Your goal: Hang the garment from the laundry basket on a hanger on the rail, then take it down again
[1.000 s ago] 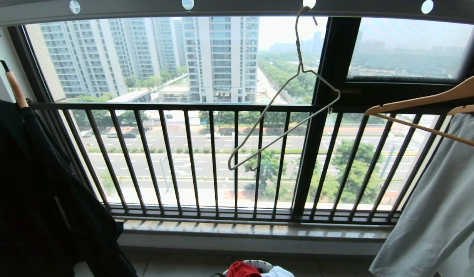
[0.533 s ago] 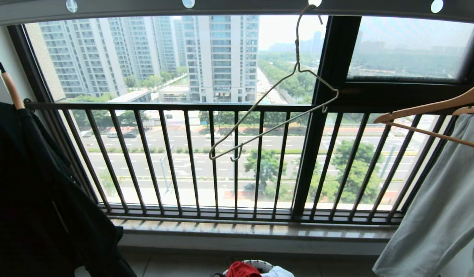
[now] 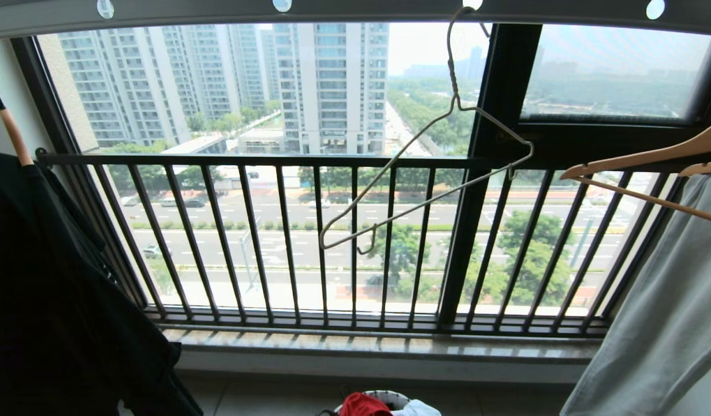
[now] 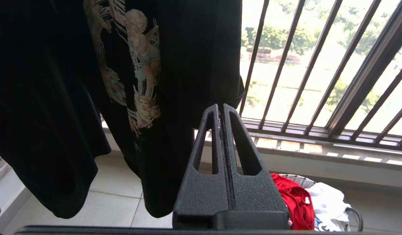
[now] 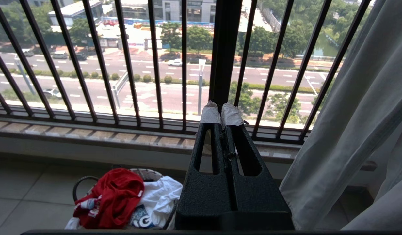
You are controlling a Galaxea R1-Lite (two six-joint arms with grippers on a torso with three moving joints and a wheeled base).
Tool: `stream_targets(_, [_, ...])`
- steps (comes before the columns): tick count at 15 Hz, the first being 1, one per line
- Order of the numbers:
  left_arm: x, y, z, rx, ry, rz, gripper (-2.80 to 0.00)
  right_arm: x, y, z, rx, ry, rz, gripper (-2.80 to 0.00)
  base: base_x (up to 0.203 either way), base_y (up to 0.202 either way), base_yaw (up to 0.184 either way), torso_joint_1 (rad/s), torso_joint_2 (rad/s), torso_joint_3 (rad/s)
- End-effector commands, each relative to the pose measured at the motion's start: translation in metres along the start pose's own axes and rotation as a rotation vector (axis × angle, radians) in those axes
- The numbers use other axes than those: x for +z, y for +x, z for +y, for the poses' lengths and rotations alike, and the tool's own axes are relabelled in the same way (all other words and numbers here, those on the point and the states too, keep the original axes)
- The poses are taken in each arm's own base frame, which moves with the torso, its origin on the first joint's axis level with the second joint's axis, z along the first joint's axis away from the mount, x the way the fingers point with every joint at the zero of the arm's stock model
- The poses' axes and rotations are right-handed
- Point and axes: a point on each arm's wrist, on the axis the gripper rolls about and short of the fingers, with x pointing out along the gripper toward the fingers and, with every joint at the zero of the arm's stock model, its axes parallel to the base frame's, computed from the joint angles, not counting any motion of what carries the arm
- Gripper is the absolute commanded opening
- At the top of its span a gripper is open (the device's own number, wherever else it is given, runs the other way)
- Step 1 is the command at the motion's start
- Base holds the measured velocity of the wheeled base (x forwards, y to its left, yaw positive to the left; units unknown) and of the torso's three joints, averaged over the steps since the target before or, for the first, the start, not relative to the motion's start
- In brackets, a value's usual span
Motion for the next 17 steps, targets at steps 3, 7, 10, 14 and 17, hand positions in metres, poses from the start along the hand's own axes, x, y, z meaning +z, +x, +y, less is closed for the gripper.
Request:
stream_targets(3, [0.0, 0.0001, 0.0, 0.001, -0.001, 0.001, -2.8, -0.0004, 0.0002, 0.0, 0.002, -0.001, 0.003, -2.8, 0.0, 0.0, 0.0, 0.0, 0.0, 0.0])
stream_targets(7, [0.0, 0.0001, 0.0, 0.001, -0.001, 0.001, -2.8, -0.0004, 0.0002, 0.0, 0.002, -0.002, 0.003, -2.8, 0.0, 0.0, 0.0, 0.0, 0.0, 0.0])
stream_targets(10, [0.0, 0.0001, 0.0, 0.001, -0.001, 0.001, -2.8, -0.0004, 0.0002, 0.0, 0.001, -0.002, 0.003, -2.8, 0.0, 0.0, 0.0, 0.0, 0.0, 0.0])
stream_targets(14, [0.0, 0.0001, 0.0, 0.001, -0.001, 0.001, -2.8, -0.0004, 0.0002, 0.0, 0.001, -0.001, 0.003, -2.8, 0.0, 0.0, 0.0, 0.0, 0.0, 0.0])
stream_targets(17, [0.0, 0.0001, 0.0, 0.0, -0.001, 0.001, -2.8, -0.0004, 0.0002, 0.0, 0.001, -0.001, 0.003, -2.8, 0.0, 0.0, 0.0, 0.0, 0.0, 0.0])
